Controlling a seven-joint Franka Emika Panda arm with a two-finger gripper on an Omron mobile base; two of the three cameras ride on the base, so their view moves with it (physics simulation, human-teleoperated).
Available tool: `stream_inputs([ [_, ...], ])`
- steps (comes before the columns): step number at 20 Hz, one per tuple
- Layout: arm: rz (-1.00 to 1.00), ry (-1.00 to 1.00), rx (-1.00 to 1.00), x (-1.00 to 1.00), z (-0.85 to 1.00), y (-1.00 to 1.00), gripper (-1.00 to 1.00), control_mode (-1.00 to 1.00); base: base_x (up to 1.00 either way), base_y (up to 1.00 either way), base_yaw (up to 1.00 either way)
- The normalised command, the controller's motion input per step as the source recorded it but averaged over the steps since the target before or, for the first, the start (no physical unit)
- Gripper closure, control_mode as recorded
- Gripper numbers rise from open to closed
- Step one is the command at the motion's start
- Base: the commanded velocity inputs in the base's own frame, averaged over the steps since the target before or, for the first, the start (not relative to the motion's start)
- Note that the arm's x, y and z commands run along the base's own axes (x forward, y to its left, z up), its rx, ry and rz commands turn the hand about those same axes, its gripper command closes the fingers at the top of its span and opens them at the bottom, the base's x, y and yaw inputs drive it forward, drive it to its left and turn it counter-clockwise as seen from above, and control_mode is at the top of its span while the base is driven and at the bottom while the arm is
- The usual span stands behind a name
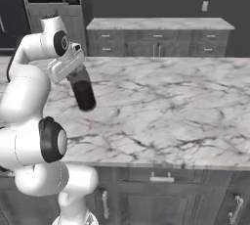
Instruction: Pick the jar and jar from the dining table and place them in the open cabinet. Close the cabinet after placing the objects.
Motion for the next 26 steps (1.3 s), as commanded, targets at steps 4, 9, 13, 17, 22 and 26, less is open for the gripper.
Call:
stream_inputs([
  [4,0.0,0.0,0.0,0.0,0.0,0.0,1.0,1.0,-0.53,1.0,0.27],
  [9,0.0,0.0,0.0,0.0,0.0,0.0,1.0,1.0,-0.47,1.0,0.28],
  [13,0.0,0.0,0.0,0.0,0.0,0.0,1.0,1.0,-0.31,1.0,0.32],
  [17,0.0,0.0,0.0,0.0,0.0,0.0,1.0,1.0,-0.25,1.0,0.35],
  [22,0.0,0.0,0.0,0.0,0.0,0.0,1.0,1.0,-0.3,1.0,0.33],
  [26,0.0,0.0,0.0,0.0,0.0,0.0,1.0,1.0,-0.36,1.0,0.31],
])
